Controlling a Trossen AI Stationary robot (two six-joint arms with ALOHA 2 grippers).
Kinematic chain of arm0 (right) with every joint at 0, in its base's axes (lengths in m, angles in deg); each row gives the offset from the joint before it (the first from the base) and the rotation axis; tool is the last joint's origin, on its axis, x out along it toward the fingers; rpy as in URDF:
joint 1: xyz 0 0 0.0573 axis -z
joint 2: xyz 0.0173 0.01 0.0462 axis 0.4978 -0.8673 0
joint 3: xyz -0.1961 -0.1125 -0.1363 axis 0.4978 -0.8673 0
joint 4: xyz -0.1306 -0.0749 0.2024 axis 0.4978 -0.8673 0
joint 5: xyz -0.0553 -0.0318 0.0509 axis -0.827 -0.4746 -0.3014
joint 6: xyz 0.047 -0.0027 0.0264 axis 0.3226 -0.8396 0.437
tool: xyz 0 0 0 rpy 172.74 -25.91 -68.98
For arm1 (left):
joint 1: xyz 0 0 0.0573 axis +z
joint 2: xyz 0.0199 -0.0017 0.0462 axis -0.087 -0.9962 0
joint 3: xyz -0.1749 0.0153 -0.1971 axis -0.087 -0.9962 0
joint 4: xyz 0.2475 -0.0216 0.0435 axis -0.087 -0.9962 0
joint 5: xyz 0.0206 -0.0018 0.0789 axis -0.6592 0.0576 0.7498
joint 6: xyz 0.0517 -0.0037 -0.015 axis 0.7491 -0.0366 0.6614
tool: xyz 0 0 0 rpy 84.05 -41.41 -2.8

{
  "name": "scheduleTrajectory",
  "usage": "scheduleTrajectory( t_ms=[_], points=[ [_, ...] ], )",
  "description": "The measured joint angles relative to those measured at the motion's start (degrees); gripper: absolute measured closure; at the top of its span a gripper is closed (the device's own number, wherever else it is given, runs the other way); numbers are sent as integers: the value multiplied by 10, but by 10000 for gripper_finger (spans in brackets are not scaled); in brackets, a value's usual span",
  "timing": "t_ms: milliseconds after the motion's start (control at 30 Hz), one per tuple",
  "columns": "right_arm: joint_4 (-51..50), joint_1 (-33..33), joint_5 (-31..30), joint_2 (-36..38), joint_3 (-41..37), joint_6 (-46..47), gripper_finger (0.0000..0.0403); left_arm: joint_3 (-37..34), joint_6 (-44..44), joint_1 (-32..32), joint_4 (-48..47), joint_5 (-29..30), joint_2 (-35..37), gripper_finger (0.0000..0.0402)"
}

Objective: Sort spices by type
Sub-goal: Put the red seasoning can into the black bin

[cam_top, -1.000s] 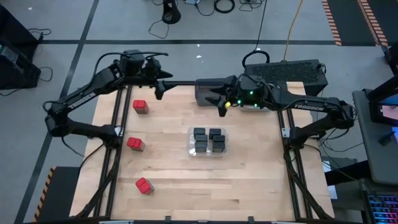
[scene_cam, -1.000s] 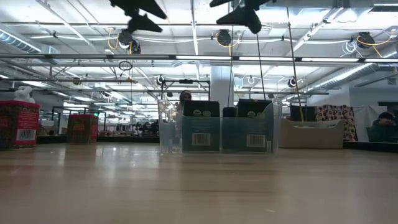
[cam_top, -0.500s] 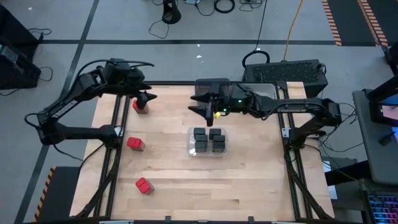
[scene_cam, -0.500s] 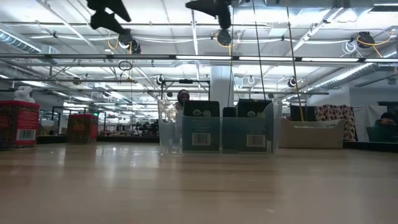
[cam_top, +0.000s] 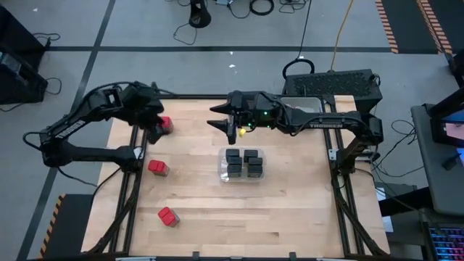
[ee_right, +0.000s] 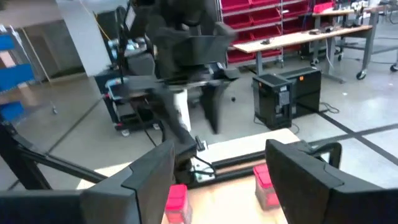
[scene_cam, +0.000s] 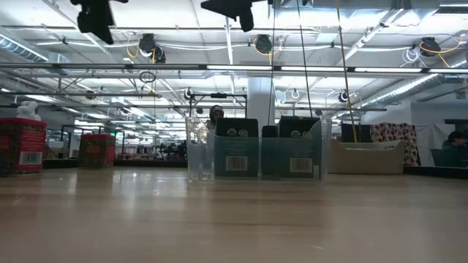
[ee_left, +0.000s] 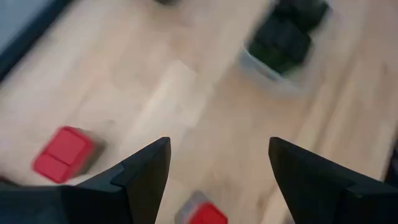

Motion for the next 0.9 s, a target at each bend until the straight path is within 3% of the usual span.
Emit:
scheduleTrajectory(
  t_ms=[367, 900],
  points=[
    [-46, 16, -1, 0, 1, -6, 167, -16, 108, -98, -74, -8, -1, 125],
    [-140, 16, -1, 0, 1, -23, 167, -240, 181, -153, -70, 21, -1, 125]
  ],
)
